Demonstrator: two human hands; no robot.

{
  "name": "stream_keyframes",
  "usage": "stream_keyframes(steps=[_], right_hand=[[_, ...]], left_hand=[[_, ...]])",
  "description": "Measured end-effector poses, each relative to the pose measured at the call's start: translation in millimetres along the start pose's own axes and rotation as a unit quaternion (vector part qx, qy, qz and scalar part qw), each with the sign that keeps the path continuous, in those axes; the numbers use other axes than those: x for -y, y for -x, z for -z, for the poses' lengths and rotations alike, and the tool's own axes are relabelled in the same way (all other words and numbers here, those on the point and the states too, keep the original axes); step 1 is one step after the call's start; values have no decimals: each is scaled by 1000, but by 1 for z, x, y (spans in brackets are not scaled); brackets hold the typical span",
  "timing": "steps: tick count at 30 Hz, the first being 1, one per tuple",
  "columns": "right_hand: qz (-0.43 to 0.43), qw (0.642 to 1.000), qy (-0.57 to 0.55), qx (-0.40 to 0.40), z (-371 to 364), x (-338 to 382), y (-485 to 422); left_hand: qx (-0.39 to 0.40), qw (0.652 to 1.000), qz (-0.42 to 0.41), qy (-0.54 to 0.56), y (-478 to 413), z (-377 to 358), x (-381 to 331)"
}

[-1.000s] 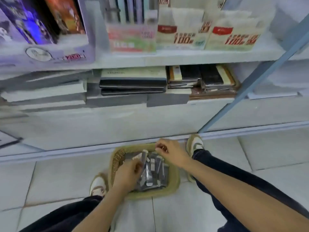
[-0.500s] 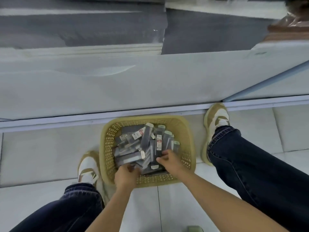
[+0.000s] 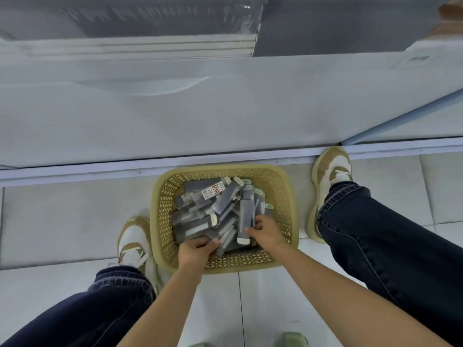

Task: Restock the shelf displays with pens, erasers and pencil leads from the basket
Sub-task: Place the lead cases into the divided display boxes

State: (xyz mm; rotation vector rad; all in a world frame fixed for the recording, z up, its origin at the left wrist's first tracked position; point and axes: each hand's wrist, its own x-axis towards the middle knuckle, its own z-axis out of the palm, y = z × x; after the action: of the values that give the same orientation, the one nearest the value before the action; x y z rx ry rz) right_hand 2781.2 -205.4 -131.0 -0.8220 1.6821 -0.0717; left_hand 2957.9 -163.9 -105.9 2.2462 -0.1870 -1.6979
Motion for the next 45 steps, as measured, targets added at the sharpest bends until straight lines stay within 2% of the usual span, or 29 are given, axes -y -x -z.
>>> stream_keyframes(steps=[2,4,6,8,10,12,14,18,21,23,25,27,28,30,32,33,34,36,38,41,45], right_hand=[[8,998,32,-46,7,-1,3],[25,990,63,-125,9,1,8],[41,989,7,-144,8,5,16],[16,993,-111,-49,3,11,29],[-24,985,-162,50,-6,17,39],[-23,978,-186,95,-12,20,43],[14,970,-209,120,-15,24,45],[82,964,-183,175,-7,34,52],[121,954,-81,262,-5,44,57],[122,946,-59,294,-7,51,58],[108,943,-86,303,-7,55,55],[103,952,-94,271,-5,57,47],[109,965,-80,224,-3,58,40],[118,987,-64,84,-2,59,23],[95,989,-95,-54,-3,63,4],[86,987,-92,-97,-4,65,-6],[80,988,-62,-120,-7,66,-16],[65,985,79,-140,-15,67,-32],[50,958,206,-194,-24,64,-38],[31,934,193,-298,-28,50,-35],[25,957,154,-246,-17,20,-30]], left_hand=[[4,1000,-3,8,8,5,0],[8,1000,-12,18,17,10,1],[21,999,-33,20,27,15,2],[51,997,-56,20,36,19,2],[92,992,-84,23,43,23,4],[117,987,-109,10,49,26,4],[129,984,-124,6,52,30,6],[219,972,-79,14,55,42,0],[306,951,-50,9,54,42,-11],[332,942,-32,-14,53,38,-16],[344,939,-25,-12,52,32,-15],[320,947,-39,0,49,30,-15],[302,952,-46,3,48,30,-15],[264,963,-54,1,42,34,-16],[229,972,-52,14,36,40,-15],[214,975,-55,21,33,42,-14],[198,978,-63,20,30,44,-13],[172,981,-88,-4,26,48,-12],[166,980,-105,-18,23,50,-10],[174,978,-114,-28,19,52,-8],[174,978,-117,-23,16,47,-4]])
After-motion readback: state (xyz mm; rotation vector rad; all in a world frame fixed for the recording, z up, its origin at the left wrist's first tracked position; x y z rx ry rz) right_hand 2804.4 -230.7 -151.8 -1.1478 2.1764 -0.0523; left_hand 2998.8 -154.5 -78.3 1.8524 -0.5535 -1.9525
